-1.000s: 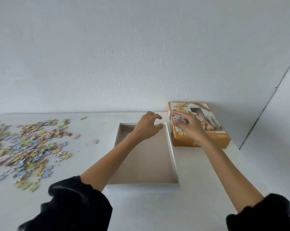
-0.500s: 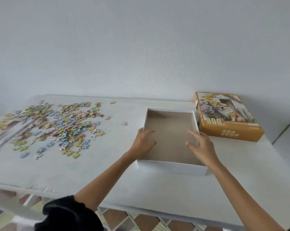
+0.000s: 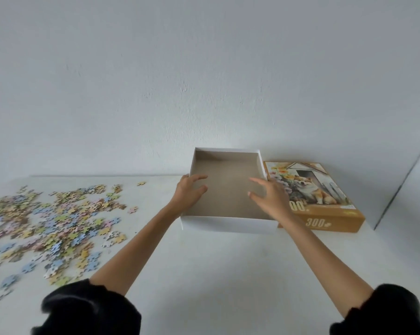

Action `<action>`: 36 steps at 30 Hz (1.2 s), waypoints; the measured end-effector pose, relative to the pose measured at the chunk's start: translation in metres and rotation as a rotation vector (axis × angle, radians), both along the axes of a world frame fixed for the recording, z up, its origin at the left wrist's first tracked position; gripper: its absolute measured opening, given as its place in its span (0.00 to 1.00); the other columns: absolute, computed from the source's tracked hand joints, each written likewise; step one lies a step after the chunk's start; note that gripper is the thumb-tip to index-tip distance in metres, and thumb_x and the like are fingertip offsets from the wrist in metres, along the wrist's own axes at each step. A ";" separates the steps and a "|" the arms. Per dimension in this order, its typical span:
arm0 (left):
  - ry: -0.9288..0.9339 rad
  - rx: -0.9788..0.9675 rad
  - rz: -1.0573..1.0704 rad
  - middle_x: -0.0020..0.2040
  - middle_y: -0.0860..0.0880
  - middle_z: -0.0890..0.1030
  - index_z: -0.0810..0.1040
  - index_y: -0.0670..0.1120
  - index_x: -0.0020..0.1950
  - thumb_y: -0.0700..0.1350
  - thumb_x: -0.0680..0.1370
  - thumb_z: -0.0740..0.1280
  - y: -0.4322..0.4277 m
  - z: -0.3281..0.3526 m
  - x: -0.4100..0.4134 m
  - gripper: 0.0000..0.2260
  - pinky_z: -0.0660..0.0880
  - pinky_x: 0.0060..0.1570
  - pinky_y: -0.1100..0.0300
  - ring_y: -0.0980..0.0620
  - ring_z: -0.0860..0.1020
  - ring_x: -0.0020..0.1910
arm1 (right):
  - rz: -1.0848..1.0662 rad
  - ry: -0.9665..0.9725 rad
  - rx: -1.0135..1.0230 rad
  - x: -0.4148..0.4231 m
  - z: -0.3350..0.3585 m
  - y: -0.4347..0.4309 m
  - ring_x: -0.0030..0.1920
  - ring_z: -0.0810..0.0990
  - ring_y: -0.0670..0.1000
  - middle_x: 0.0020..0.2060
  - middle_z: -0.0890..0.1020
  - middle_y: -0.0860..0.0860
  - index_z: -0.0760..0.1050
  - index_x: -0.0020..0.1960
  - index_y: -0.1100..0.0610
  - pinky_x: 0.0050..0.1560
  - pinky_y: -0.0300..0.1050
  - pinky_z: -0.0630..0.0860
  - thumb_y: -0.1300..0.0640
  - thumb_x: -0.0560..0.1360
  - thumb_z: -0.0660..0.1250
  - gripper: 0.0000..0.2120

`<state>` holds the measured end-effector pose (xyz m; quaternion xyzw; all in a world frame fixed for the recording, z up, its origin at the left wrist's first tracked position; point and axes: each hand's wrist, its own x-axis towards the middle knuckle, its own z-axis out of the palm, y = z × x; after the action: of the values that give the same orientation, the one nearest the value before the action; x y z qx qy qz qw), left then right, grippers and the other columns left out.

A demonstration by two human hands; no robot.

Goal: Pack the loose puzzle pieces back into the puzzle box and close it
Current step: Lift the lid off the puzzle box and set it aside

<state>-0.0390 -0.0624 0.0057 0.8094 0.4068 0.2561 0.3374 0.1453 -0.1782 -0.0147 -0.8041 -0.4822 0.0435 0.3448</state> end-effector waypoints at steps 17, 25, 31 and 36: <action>-0.083 -0.159 0.038 0.67 0.44 0.71 0.76 0.50 0.62 0.41 0.76 0.64 0.054 -0.060 0.037 0.15 0.61 0.68 0.56 0.48 0.66 0.69 | -0.026 -0.223 -0.351 0.032 -0.032 0.053 0.73 0.55 0.58 0.72 0.62 0.56 0.60 0.71 0.45 0.69 0.64 0.48 0.42 0.74 0.60 0.27; -0.077 -0.158 0.034 0.69 0.43 0.68 0.72 0.50 0.67 0.40 0.76 0.64 0.058 -0.068 0.037 0.19 0.60 0.68 0.58 0.47 0.65 0.70 | -0.047 -0.341 -0.233 0.041 -0.034 0.050 0.73 0.56 0.57 0.71 0.62 0.55 0.63 0.70 0.48 0.70 0.63 0.51 0.45 0.75 0.60 0.24; -0.104 -0.202 0.042 0.71 0.45 0.66 0.69 0.52 0.68 0.40 0.77 0.63 0.059 -0.070 0.040 0.20 0.59 0.68 0.57 0.48 0.63 0.71 | -0.105 -0.284 -0.305 0.090 -0.037 0.042 0.74 0.53 0.58 0.74 0.56 0.55 0.57 0.73 0.48 0.70 0.58 0.53 0.45 0.79 0.50 0.23; -0.118 -0.206 0.037 0.72 0.46 0.66 0.68 0.53 0.70 0.40 0.77 0.63 0.061 -0.074 0.044 0.22 0.59 0.67 0.60 0.49 0.62 0.72 | -0.032 -0.197 -0.427 0.096 -0.041 0.044 0.75 0.45 0.58 0.76 0.48 0.51 0.47 0.75 0.45 0.72 0.59 0.43 0.42 0.79 0.39 0.25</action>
<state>0.0052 -0.0015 -0.0681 0.7464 0.4251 0.2664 0.4373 0.2409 -0.1341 -0.0557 -0.8668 -0.4805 0.0603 0.1190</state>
